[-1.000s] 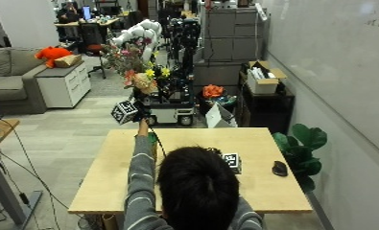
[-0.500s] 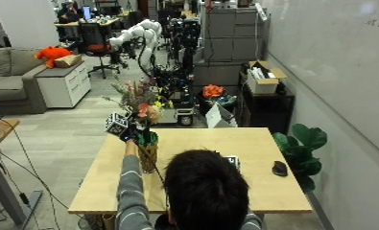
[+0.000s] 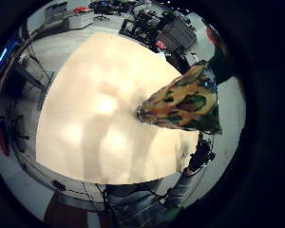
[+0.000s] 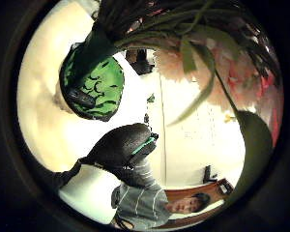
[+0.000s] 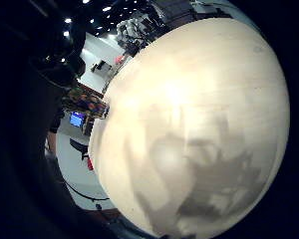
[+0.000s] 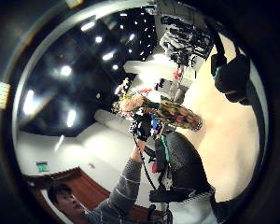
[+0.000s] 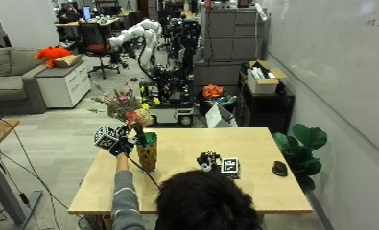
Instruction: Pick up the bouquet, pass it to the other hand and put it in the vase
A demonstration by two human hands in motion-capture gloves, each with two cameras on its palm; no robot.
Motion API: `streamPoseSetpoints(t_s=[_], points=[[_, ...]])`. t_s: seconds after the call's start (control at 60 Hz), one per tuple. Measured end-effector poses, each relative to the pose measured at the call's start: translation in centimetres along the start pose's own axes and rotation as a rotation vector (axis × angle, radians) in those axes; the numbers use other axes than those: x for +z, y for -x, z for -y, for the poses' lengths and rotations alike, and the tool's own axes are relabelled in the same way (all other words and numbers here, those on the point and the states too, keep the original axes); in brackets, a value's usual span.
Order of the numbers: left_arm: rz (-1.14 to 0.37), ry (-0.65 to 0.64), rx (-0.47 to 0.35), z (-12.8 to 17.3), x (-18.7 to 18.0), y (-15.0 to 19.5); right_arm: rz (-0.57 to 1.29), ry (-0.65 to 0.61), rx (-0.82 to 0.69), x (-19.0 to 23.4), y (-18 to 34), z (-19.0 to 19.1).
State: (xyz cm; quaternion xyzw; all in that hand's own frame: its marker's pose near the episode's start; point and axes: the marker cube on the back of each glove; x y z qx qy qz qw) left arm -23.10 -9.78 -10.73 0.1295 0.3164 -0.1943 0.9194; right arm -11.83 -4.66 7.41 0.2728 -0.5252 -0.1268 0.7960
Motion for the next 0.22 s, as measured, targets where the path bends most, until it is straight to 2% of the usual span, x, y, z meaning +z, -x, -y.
streamPoseSetpoints(t_s=[0.067,0.1,0.133,0.167,0.217], points=[[0.085,-0.103,-0.041,2.3,0.8,1.8,0.025,0.011,0.018,0.0,0.3,-0.2],[0.090,-0.131,-0.027,2.0,0.4,1.7,0.004,0.000,0.017,-0.1,0.0,0.0],[0.010,-0.087,0.057,0.8,0.2,0.6,-0.016,-0.008,0.002,-0.2,-0.1,0.3],[-0.071,-0.006,0.118,0.8,1.0,0.1,-0.034,-0.014,-0.027,-0.3,-0.2,0.6],[-0.114,0.058,0.140,1.9,2.2,0.3,-0.054,-0.017,-0.038,-0.4,-0.3,0.7]])
